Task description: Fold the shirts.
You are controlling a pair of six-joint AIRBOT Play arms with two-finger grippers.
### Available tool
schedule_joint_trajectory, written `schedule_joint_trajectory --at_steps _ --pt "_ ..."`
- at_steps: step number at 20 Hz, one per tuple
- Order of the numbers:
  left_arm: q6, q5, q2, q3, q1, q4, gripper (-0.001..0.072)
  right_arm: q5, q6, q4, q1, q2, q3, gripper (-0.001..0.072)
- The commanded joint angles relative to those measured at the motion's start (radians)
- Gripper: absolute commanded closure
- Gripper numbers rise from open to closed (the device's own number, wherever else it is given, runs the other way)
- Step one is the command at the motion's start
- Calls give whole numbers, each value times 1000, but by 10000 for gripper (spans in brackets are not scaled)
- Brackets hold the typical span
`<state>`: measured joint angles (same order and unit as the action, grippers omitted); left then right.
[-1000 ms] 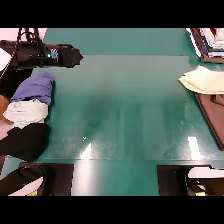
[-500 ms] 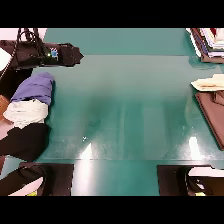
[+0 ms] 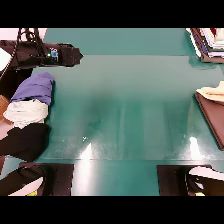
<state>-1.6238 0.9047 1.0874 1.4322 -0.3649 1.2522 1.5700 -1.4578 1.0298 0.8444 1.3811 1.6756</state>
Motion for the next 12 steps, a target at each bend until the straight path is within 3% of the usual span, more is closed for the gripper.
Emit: schedule_joint_trajectory --at_steps 1,3,4,7,10,12 --pt "8 1 -1 0 0 1 680 14 -1 155 74 -80 -185 657" --pt "9 2 -1 0 0 0 681 27 1 206 129 -112 -272 208" --pt "8 2 -1 0 0 0 681 32 1 213 160 -130 -310 83" --pt "9 1 -1 0 0 0 681 22 0 192 224 -176 -346 82" --pt "8 2 -1 0 0 0 680 -23 1 15 177 -203 -291 87" --pt "8 2 -1 0 0 0 680 -34 0 -93 63 -221 -246 134"
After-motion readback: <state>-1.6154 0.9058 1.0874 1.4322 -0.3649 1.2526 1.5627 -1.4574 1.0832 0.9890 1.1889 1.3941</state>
